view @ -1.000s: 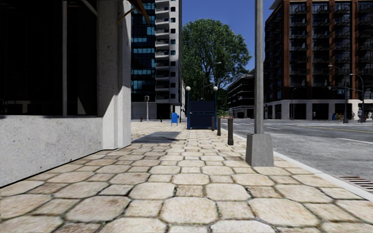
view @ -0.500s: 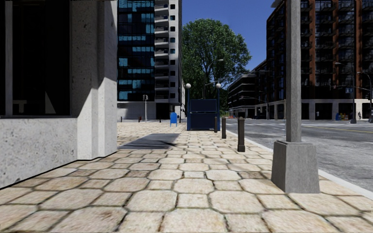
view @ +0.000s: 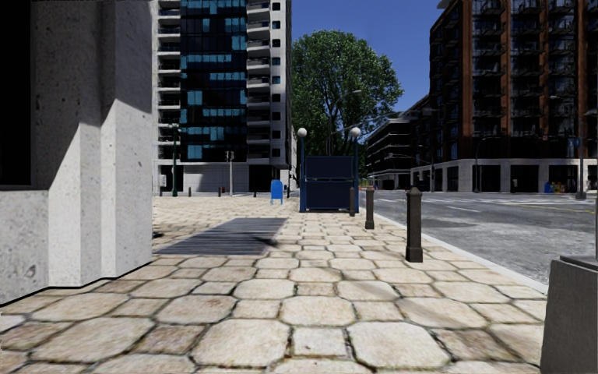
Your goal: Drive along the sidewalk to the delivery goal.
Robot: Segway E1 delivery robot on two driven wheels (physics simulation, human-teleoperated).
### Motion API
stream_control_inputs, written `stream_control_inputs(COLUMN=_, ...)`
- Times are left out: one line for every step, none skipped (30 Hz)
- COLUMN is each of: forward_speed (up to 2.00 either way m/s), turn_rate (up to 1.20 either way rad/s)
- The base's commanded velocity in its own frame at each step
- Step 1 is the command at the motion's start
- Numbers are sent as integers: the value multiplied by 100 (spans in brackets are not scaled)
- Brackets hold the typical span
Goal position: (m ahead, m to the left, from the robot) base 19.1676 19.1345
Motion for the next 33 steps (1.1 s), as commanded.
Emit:
stream_control_inputs(forward_speed=200, turn_rate=0)
stream_control_inputs(forward_speed=200, turn_rate=0)
stream_control_inputs(forward_speed=200, turn_rate=0)
stream_control_inputs(forward_speed=200, turn_rate=0)
stream_control_inputs(forward_speed=200, turn_rate=0)
stream_control_inputs(forward_speed=200, turn_rate=0)
stream_control_inputs(forward_speed=200, turn_rate=0)
stream_control_inputs(forward_speed=200, turn_rate=0)
stream_control_inputs(forward_speed=200, turn_rate=0)
stream_control_inputs(forward_speed=200, turn_rate=4)
stream_control_inputs(forward_speed=200, turn_rate=16)
stream_control_inputs(forward_speed=200, turn_rate=22)
stream_control_inputs(forward_speed=200, turn_rate=22)
stream_control_inputs(forward_speed=200, turn_rate=25)
stream_control_inputs(forward_speed=200, turn_rate=25)
stream_control_inputs(forward_speed=200, turn_rate=25)
stream_control_inputs(forward_speed=200, turn_rate=29)
stream_control_inputs(forward_speed=200, turn_rate=29)
stream_control_inputs(forward_speed=200, turn_rate=33)
stream_control_inputs(forward_speed=200, turn_rate=34)
stream_control_inputs(forward_speed=200, turn_rate=35)
stream_control_inputs(forward_speed=200, turn_rate=35)
stream_control_inputs(forward_speed=200, turn_rate=35)
stream_control_inputs(forward_speed=200, turn_rate=35)
stream_control_inputs(forward_speed=200, turn_rate=37)
stream_control_inputs(forward_speed=200, turn_rate=38)
stream_control_inputs(forward_speed=200, turn_rate=38)
stream_control_inputs(forward_speed=200, turn_rate=38)
stream_control_inputs(forward_speed=200, turn_rate=38)
stream_control_inputs(forward_speed=200, turn_rate=38)
stream_control_inputs(forward_speed=200, turn_rate=38)
stream_control_inputs(forward_speed=200, turn_rate=38)
stream_control_inputs(forward_speed=200, turn_rate=38)
